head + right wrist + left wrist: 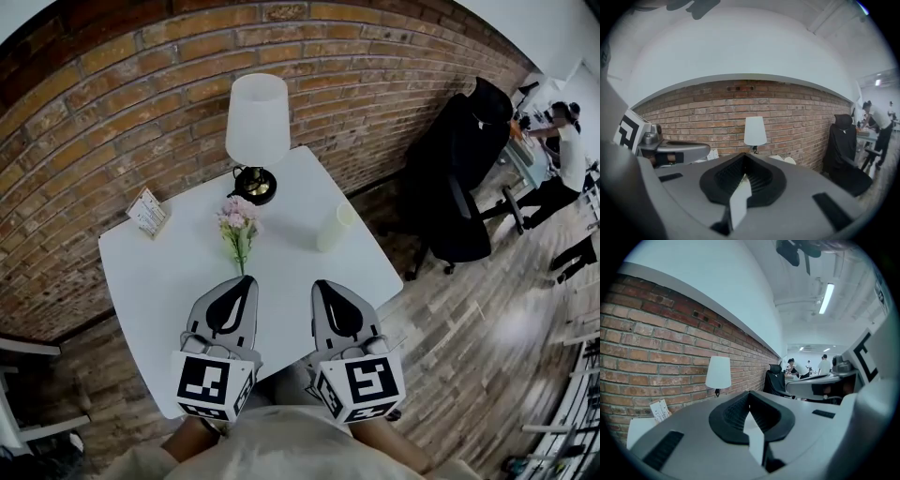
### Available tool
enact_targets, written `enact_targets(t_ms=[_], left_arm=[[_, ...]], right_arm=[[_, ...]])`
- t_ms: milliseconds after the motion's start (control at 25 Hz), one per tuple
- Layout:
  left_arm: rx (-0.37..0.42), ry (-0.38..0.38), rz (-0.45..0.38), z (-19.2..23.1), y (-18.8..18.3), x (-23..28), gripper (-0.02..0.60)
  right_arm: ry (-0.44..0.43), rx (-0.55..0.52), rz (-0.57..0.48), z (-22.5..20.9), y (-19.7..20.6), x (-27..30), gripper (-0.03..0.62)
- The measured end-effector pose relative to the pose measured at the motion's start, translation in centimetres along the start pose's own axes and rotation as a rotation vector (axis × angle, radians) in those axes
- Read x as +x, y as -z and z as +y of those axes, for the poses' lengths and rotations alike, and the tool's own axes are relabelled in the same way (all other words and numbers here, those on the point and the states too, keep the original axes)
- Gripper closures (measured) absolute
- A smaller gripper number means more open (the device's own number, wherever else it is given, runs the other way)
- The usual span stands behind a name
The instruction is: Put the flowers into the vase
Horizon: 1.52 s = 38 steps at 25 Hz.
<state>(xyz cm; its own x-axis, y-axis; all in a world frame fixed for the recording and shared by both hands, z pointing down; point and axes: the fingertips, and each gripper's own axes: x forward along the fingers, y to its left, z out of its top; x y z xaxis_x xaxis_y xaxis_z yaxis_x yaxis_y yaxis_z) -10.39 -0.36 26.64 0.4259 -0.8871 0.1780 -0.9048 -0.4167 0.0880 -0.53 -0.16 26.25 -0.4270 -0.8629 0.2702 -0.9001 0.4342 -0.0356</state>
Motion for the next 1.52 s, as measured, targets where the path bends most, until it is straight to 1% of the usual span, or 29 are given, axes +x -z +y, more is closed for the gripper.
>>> enact_targets(t_ms=[160,280,520,640,920,1160,1320,1400,1520], left_arm=[[0.0,-0.021,0.0,0.7,0.4,0.9,0.574],[-0.005,-0.04,0.01,1.2,0.9,1.8,0.574],[-0.001,-0.074,-0.006,1.8,1.7,3.0,0.574],[-0.004,-0.091,0.0,2.1,2.5,3.5,0.574],[-0.009,-0.141,0.019,3.6,4.1,3.9,0.574],[-0.027,-0.174,0.04,4.9,5.0,3.9,0.574],[-0.041,-0.192,0.047,5.8,5.3,3.8,0.574],[-0.045,-0.201,0.046,6.3,5.4,3.7,0.574],[-0.047,-0.209,0.05,7.0,5.6,3.6,0.574]], right_arm=[[-0.005,0.006,0.01,-0.6,0.5,1.0,0.589],[-0.023,0.008,-0.012,-0.9,0.3,1.9,0.589],[-0.088,0.017,-0.048,-1.2,0.7,4.0,0.589],[-0.108,-0.004,-0.051,-1.3,1.2,4.8,0.589],[-0.153,-0.013,-0.004,-1.4,3.4,7.2,0.589],[-0.211,-0.023,0.019,-0.2,4.5,9.2,0.589],[-0.261,-0.007,0.058,1.0,5.4,10.6,0.58],[-0.271,-0.006,0.079,1.6,5.9,11.3,0.556],[-0.277,-0.005,0.111,2.2,6.8,12.2,0.547]])
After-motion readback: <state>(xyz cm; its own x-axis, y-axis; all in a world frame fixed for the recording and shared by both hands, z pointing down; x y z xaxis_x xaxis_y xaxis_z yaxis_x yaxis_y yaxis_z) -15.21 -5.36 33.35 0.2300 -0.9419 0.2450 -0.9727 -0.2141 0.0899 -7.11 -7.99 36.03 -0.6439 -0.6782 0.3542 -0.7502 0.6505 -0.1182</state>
